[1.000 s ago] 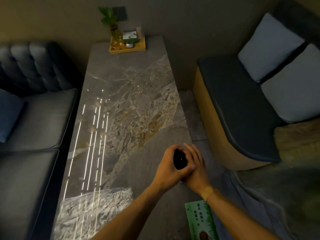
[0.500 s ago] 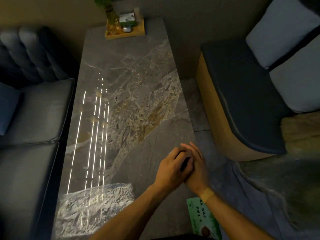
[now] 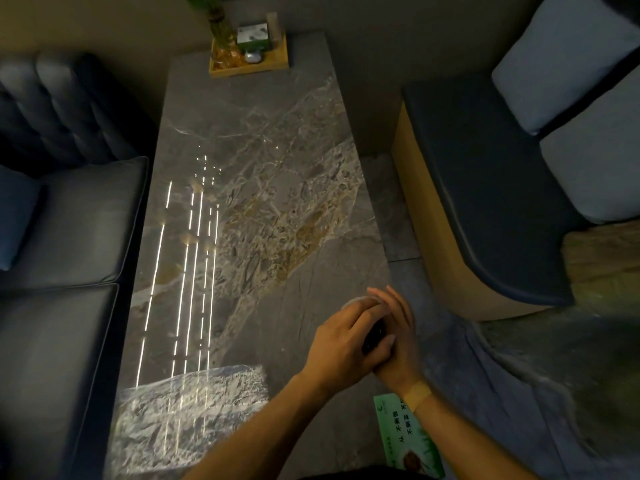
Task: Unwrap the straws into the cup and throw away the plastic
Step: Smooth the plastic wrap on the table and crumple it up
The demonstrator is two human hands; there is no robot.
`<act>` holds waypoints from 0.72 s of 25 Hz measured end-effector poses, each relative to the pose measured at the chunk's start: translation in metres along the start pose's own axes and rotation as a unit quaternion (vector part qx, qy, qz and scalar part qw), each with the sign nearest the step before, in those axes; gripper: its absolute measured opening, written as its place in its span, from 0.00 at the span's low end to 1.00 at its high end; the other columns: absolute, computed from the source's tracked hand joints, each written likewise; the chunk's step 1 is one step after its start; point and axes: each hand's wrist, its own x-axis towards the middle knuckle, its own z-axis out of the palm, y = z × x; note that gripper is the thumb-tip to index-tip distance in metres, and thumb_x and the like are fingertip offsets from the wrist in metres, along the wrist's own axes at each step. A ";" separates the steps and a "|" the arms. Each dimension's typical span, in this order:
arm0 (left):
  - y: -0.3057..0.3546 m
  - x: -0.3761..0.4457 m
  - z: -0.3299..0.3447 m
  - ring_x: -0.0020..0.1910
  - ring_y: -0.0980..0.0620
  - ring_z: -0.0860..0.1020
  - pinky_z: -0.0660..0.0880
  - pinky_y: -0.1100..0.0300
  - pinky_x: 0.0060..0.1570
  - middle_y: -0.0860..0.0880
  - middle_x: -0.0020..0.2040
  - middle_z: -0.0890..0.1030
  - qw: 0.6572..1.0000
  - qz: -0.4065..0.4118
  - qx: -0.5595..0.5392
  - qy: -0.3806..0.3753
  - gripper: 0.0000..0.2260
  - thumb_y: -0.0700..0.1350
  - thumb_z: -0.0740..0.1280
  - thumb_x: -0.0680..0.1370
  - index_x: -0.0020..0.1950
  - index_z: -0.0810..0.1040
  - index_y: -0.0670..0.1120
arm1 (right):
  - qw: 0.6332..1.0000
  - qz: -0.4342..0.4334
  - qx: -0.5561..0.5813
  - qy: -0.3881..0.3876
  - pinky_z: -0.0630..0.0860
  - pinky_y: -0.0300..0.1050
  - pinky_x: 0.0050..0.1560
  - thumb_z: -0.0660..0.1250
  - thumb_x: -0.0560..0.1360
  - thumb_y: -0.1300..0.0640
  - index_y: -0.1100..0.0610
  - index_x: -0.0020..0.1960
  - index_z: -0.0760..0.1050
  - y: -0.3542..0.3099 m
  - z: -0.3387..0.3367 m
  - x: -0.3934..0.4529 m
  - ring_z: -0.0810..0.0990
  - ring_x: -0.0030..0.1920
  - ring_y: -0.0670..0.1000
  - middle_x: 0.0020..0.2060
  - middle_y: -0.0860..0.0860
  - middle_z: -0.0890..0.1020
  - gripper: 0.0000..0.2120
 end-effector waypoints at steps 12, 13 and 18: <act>0.001 0.005 0.009 0.44 0.52 0.80 0.79 0.58 0.36 0.47 0.52 0.80 0.996 -0.032 -0.017 0.081 0.07 0.46 0.65 0.79 0.55 0.76 0.46 | 0.991 -0.028 -0.120 0.042 0.64 0.53 0.70 0.64 0.70 0.51 0.52 0.64 0.67 0.012 0.007 -0.001 0.71 0.69 0.53 0.64 0.49 0.76 0.23; 0.002 0.006 0.007 0.44 0.52 0.80 0.79 0.58 0.37 0.47 0.52 0.80 0.996 -0.040 -0.016 0.075 0.07 0.47 0.65 0.80 0.55 0.76 0.46 | 0.987 -0.032 -0.155 0.028 0.64 0.53 0.71 0.65 0.70 0.51 0.52 0.65 0.67 0.013 0.008 -0.003 0.69 0.71 0.53 0.65 0.49 0.75 0.24; 0.000 0.007 0.003 0.46 0.51 0.80 0.78 0.59 0.42 0.47 0.52 0.82 0.997 0.000 0.074 0.032 0.08 0.47 0.66 0.79 0.50 0.80 0.44 | 0.983 -0.012 -0.178 -0.038 0.61 0.51 0.73 0.61 0.70 0.50 0.55 0.68 0.68 0.010 0.003 -0.004 0.66 0.72 0.53 0.69 0.50 0.72 0.27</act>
